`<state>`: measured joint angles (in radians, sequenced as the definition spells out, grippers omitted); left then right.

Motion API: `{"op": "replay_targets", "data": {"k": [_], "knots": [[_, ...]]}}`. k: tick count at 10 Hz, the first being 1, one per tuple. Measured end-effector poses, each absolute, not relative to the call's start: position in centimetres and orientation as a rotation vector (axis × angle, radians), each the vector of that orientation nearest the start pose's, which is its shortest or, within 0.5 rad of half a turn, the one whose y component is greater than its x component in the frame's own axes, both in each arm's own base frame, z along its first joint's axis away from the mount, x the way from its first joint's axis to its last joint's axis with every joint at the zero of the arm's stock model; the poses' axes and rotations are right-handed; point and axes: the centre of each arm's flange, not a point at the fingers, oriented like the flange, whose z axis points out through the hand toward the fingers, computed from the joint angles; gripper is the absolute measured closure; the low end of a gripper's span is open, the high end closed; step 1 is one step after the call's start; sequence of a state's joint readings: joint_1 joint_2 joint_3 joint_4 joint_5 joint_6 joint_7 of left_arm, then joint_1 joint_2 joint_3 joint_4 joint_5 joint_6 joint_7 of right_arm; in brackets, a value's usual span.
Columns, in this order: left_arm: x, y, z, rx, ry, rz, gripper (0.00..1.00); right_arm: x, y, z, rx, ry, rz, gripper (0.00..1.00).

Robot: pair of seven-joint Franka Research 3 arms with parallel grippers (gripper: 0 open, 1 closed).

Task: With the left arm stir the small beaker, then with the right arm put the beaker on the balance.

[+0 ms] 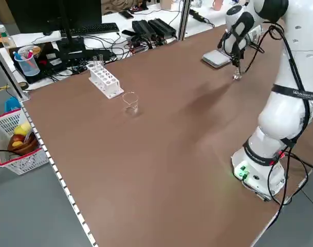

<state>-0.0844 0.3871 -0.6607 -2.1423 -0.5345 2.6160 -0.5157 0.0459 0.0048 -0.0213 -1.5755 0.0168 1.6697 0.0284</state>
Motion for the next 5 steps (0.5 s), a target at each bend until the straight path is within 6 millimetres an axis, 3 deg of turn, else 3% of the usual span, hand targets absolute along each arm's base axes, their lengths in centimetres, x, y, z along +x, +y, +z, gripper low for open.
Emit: {"op": "replay_targets", "data": {"k": [5], "knots": [[44.31,-38.05,26.12,-3.584,-0.535,0.356,0.41,56.53,1.77,63.04,-3.117,0.054,-0.143,0.0]]}}
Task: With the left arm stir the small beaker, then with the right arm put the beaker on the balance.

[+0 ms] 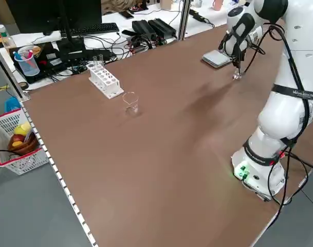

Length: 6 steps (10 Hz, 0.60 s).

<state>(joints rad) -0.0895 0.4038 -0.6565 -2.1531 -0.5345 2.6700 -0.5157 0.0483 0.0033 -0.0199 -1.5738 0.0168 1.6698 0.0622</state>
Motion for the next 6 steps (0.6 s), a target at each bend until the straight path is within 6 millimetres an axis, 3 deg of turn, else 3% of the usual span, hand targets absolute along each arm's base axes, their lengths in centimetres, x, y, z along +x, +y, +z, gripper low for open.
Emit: {"op": "replay_targets", "data": {"k": [2,6], "knots": [[44.55,-37.84,25.08,-3.585,-0.568,0.345,0.42,56.53,1.78,63.05,-3.117,0.054,-0.143,0.0],[44.66,-37.72,24.93,-3.585,-0.572,0.342,0.52,56.38,1.79,63.05,-3.118,0.053,-0.125,0.0]]}}
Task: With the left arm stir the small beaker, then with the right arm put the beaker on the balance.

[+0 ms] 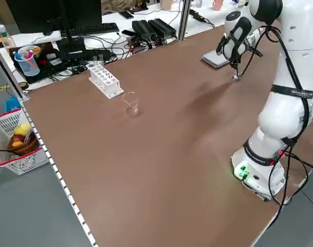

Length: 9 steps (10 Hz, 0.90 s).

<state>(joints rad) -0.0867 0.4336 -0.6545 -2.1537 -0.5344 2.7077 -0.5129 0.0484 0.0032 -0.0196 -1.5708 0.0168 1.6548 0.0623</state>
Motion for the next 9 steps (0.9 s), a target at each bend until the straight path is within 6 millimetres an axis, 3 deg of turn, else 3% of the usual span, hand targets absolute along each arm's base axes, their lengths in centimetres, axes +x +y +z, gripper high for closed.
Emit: {"op": "replay_targets", "data": {"k": [6,9], "knots": [[44.45,-38.01,24.99,2.593,0.404,-0.248,0.62,56.32,1.79,63.46,-3.118,0.053,-0.13,0.0],[44.46,-38.01,25.01,2.592,0.404,-0.247,0.73,56.32,1.79,63.46,-3.119,0.054,-0.13,0.0]]}}
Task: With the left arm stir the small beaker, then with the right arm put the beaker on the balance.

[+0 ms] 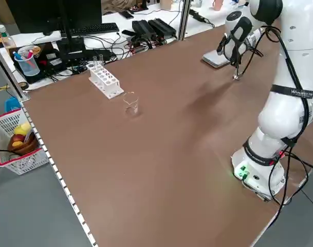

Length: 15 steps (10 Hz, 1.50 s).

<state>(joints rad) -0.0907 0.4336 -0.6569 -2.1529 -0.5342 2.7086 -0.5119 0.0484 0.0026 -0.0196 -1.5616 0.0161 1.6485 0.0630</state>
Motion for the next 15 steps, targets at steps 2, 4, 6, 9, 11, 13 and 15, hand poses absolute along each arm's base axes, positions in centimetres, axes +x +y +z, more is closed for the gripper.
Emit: {"op": "replay_targets", "data": {"k": [2,4,6,9,11,13,15], "knots": [[44.5,-38.0,25.0,2.592,0.404,-0.246,0.75,56.3,1.8,63.4,-3.119,0.057,-0.128,0.0],[44.5,-38.0,25.1,2.591,0.404,-0.245,0.79,56.3,1.8,63.4,-3.119,0.059,-0.127,0.0],[44.6,-38.0,25.1,2.59,0.404,-0.243,0.83,56.3,1.8,63.4,-3.119,0.059,-0.125,0.0],[44.8,-38.2,25.5,2.583,0.405,-0.231,0.91,56.3,1.8,63.4,-3.119,0.059,-0.124,0.0],[44.8,-38.2,25.6,2.582,0.411,-0.232,0.92,56.3,1.8,63.4,-3.119,0.059,-0.124,0.0],[44.8,-38.3,25.7,2.581,0.416,-0.232,0.93,56.3,1.8,63.4,-3.119,0.059,-0.122,0.0],[44.8,-38.4,26.1,2.578,0.431,-0.228,0.93,56.3,1.8,63.4,-3.12,0.059,-0.119,0.0]]}}
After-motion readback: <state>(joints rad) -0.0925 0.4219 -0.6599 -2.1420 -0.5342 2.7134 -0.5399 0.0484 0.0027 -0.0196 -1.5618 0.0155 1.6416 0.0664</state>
